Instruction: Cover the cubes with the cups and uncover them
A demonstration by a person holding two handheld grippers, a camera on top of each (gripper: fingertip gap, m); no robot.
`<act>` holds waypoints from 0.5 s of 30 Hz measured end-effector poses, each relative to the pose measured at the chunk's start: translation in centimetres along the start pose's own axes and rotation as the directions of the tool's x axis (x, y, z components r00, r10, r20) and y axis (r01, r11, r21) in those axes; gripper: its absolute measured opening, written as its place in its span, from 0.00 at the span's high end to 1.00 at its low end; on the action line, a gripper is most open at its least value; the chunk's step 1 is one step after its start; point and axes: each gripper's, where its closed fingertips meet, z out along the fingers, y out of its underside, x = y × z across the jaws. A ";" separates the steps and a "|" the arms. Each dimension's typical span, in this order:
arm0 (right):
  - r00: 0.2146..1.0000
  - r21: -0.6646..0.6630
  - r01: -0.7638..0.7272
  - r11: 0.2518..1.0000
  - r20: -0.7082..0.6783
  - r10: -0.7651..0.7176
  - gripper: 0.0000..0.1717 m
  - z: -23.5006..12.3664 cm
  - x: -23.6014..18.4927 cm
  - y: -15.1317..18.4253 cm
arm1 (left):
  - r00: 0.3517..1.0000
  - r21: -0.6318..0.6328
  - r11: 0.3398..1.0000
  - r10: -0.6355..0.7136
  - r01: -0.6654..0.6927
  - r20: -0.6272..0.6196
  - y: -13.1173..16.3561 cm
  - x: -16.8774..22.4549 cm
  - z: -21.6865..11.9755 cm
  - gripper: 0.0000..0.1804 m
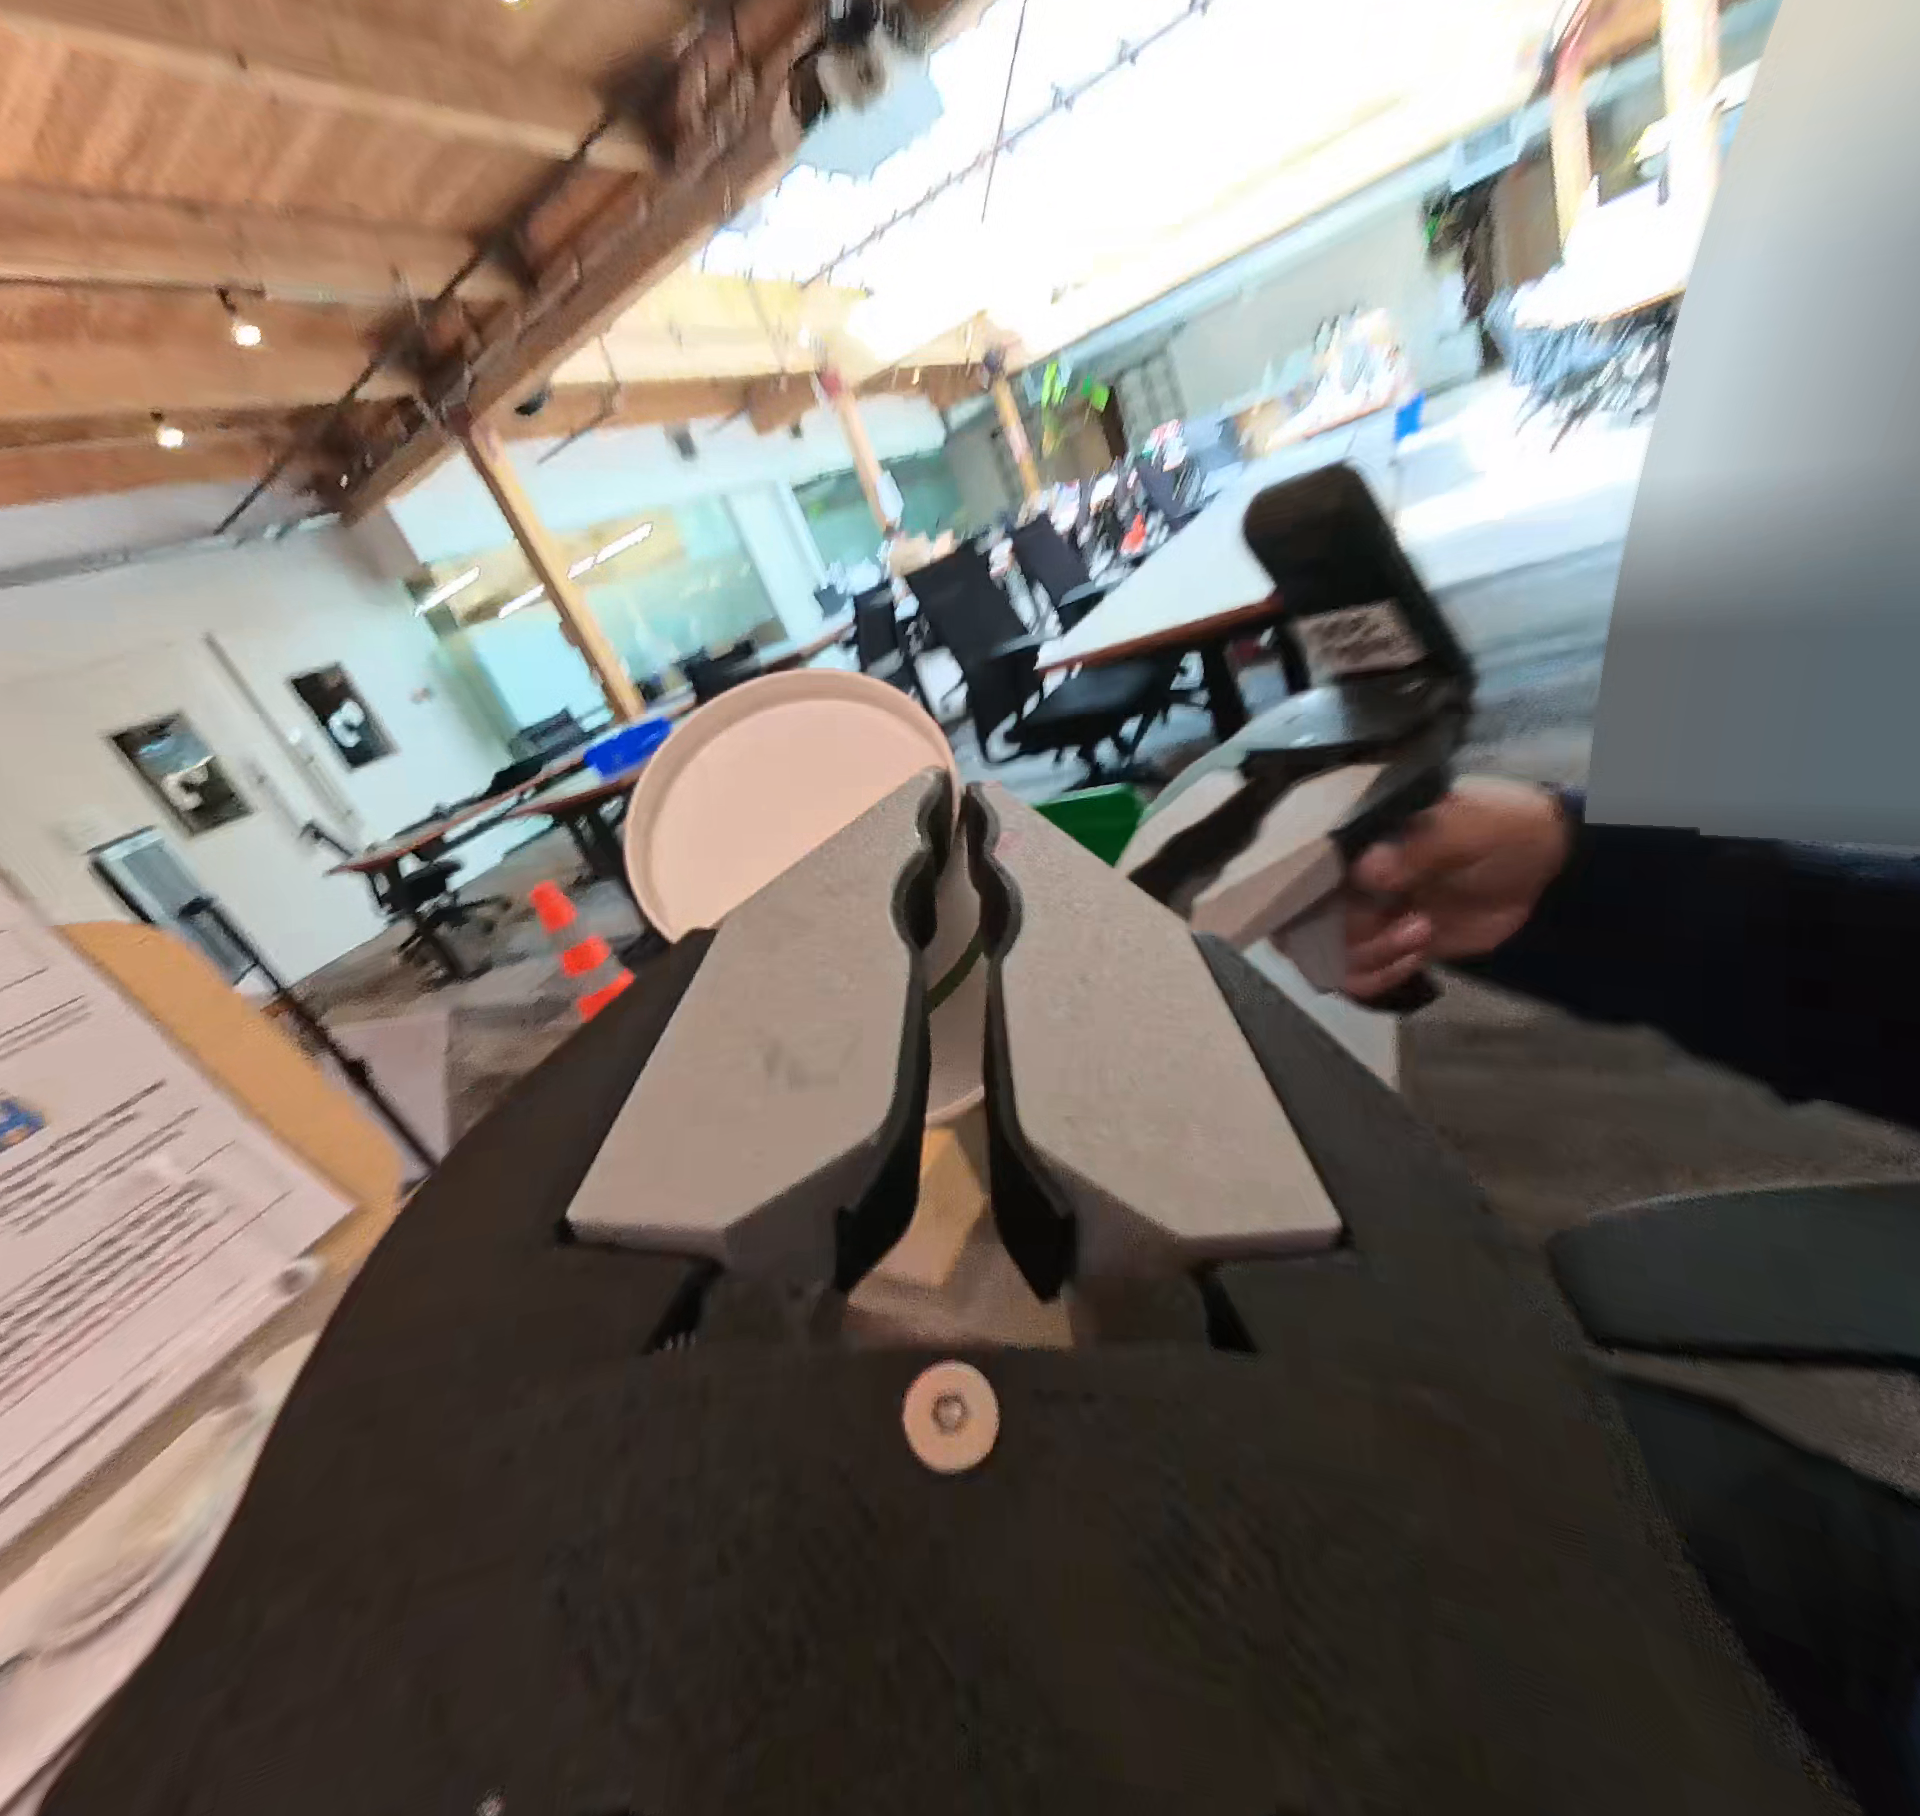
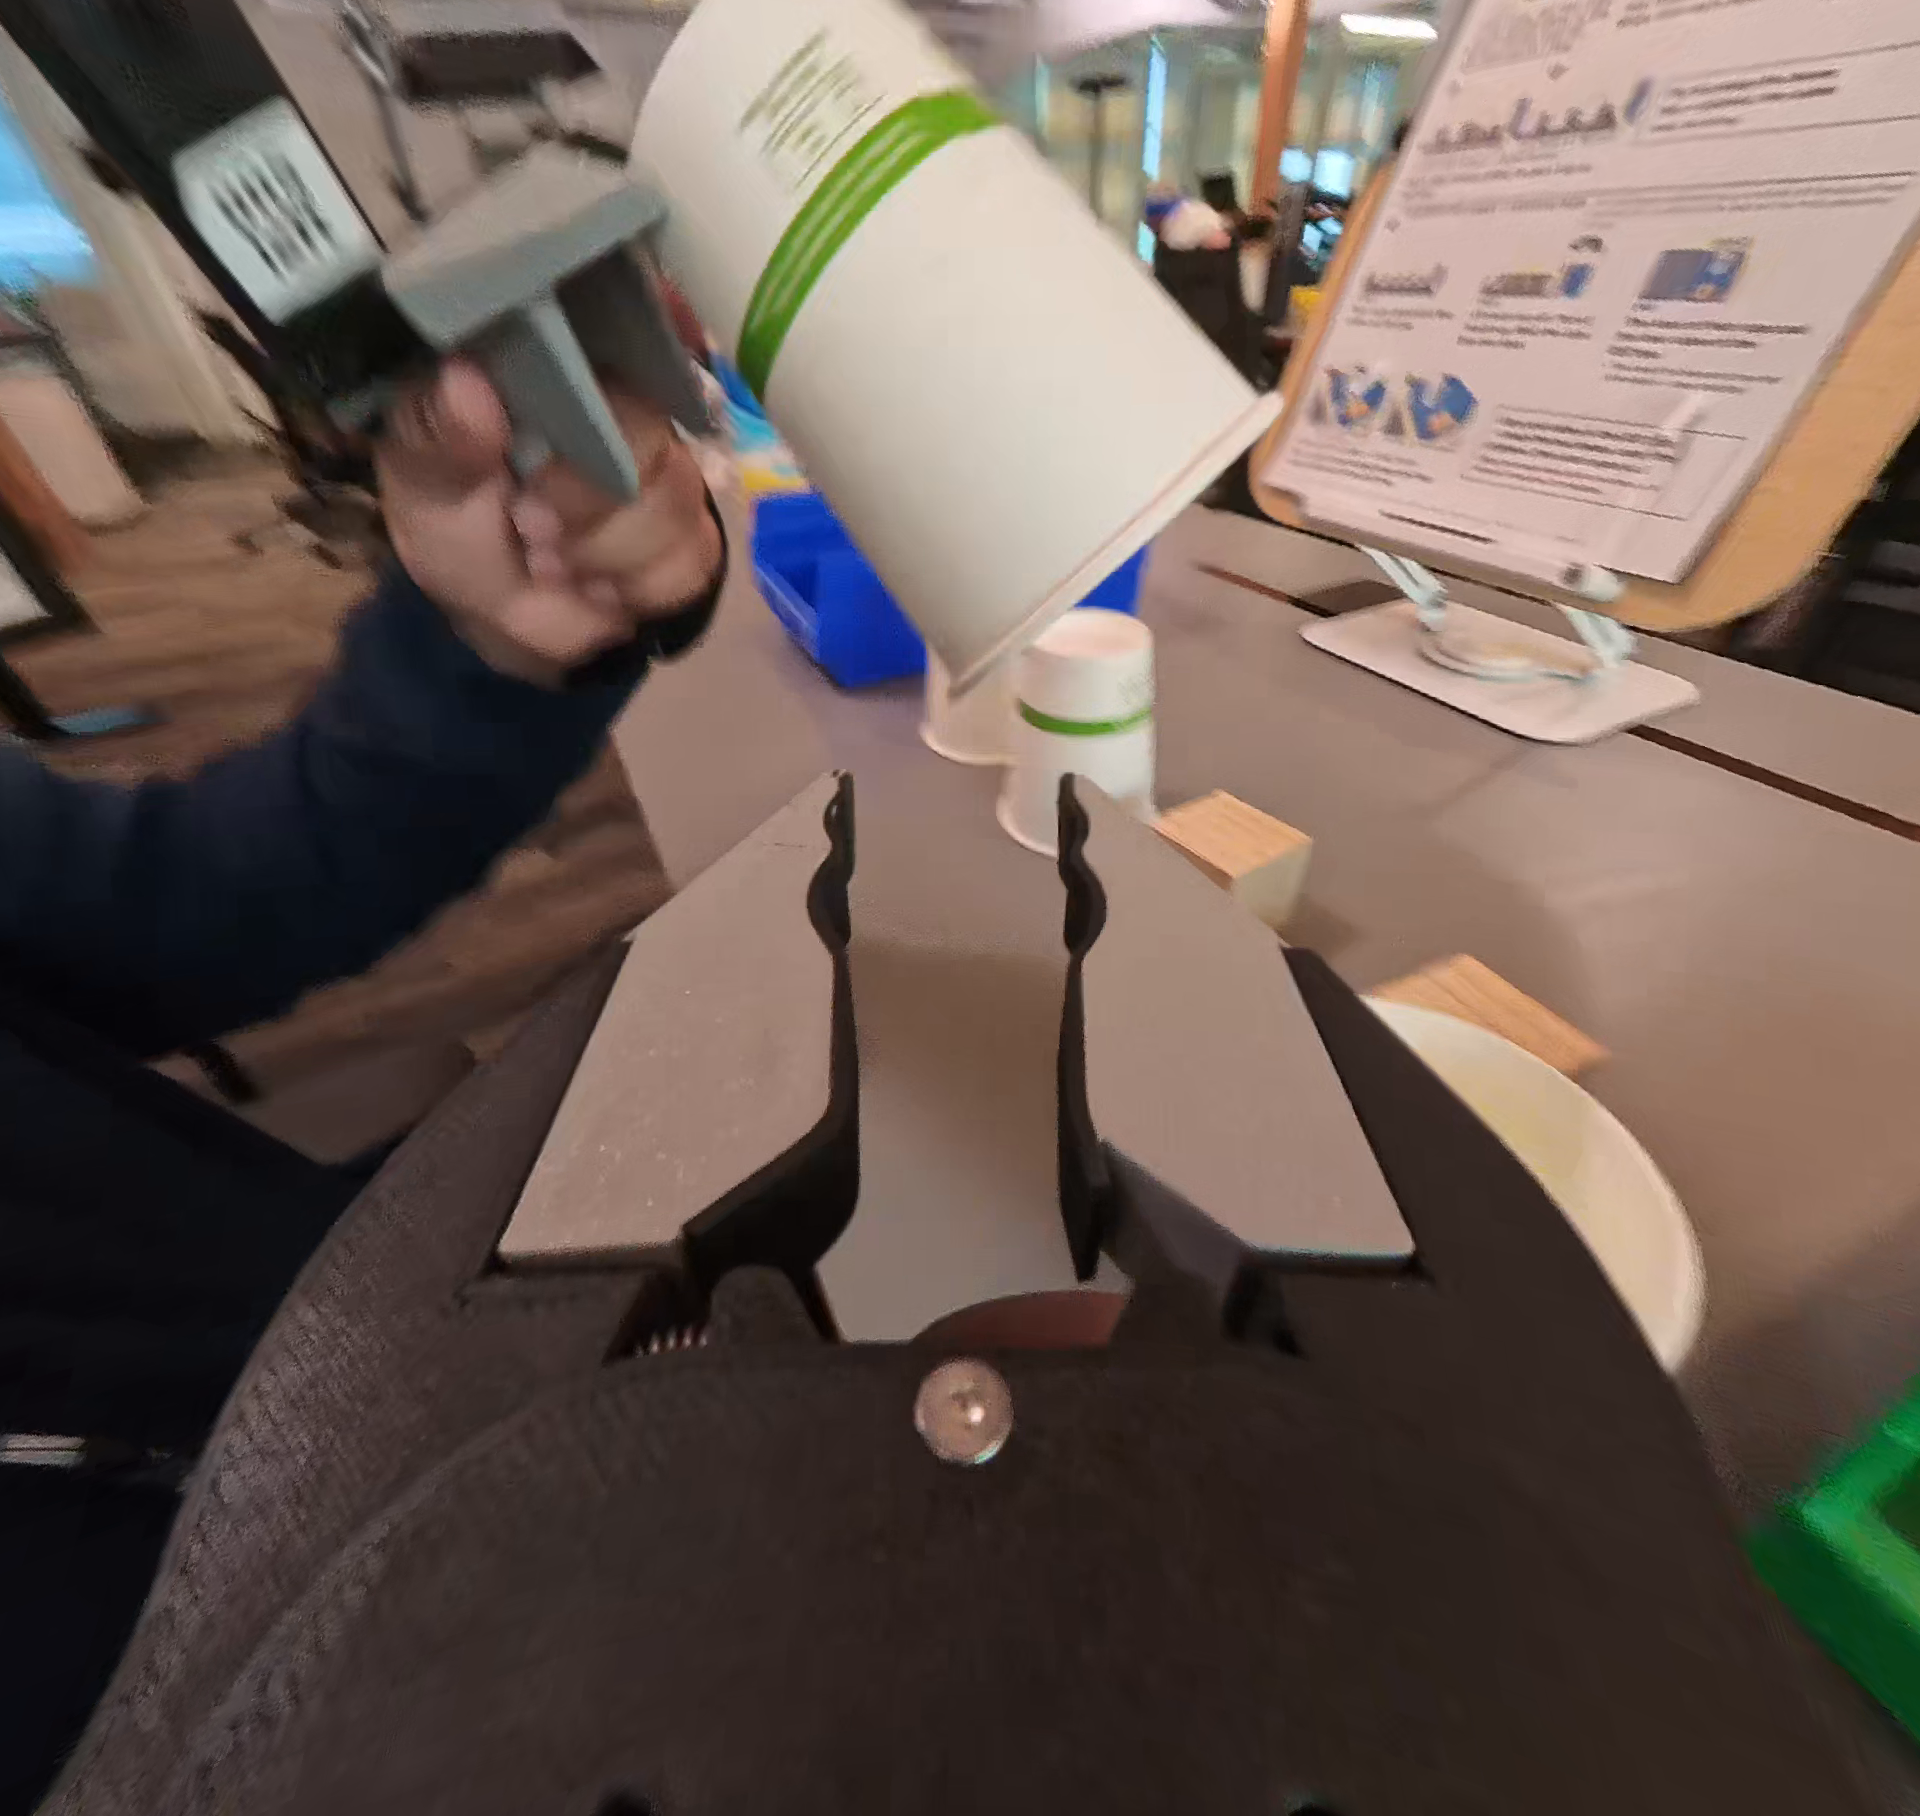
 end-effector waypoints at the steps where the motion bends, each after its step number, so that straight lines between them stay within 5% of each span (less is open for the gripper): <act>1: 0.998 0.043 -0.039 0.998 0.053 0.037 0.78 0.0 -0.6 -0.6 | 0.999 0.043 0.998 -0.035 0.036 -0.023 -0.4 0.9 -0.5 0.99; 3: 0.982 0.118 -0.116 0.986 0.163 0.096 0.78 0.0 -1.8 -1.9 | 0.991 0.097 0.988 -0.116 0.122 -0.065 -0.6 2.4 -1.3 1.00; 8: 0.900 0.191 -0.214 0.958 0.419 0.118 1.00 -1.8 -4.2 -3.7 | 0.971 0.032 0.974 -0.220 0.224 -0.089 2.9 3.0 -1.9 0.99; 12: 0.981 0.117 -0.040 0.992 0.191 0.017 1.00 -2.8 -0.9 -3.7 | 0.978 -0.231 0.955 -0.156 0.184 0.136 11.0 0.5 -3.1 0.99; 15: 0.987 -0.156 0.155 0.976 -0.021 -0.160 1.00 -4.2 2.5 -2.3 | 0.963 -0.474 0.842 -0.181 0.257 0.199 17.8 0.6 -5.0 0.89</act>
